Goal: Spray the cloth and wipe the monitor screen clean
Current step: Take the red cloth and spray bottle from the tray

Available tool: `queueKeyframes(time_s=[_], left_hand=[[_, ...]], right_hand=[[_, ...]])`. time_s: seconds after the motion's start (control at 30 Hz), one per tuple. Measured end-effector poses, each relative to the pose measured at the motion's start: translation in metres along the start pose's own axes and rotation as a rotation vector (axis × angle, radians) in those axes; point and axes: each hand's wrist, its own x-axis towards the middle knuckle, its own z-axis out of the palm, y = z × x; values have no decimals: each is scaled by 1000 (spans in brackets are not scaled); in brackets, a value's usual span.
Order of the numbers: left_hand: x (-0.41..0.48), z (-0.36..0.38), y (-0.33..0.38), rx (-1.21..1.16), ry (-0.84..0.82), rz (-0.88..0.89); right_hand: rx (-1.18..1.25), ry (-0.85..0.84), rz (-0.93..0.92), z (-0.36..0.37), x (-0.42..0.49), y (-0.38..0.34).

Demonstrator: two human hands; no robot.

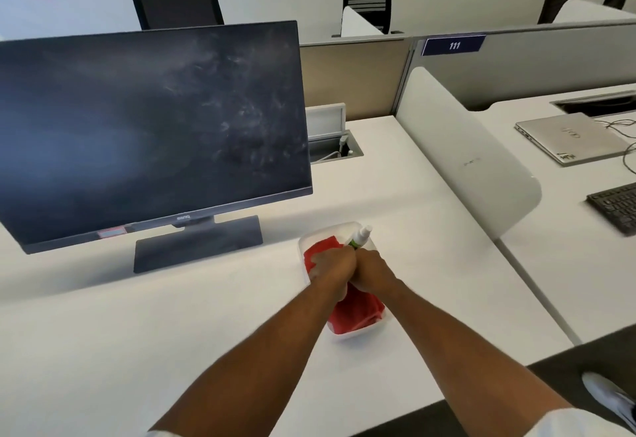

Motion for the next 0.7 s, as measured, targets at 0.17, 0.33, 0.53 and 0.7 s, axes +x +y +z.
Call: queueKeyframes(time_s=[0.17, 0.33, 0.53, 0.7], left_hand=[[2, 0, -1, -48, 13, -60], [11, 2, 4, -96, -19, -74], [14, 4, 6, -76, -4, -77], [15, 5, 9, -125, -98, -25]], right_hand=[[-10, -12, 96, 13, 9, -5], [34, 27, 264, 18, 19, -13], [231, 35, 319, 10, 23, -16], [646, 50, 410, 5, 22, -18]])
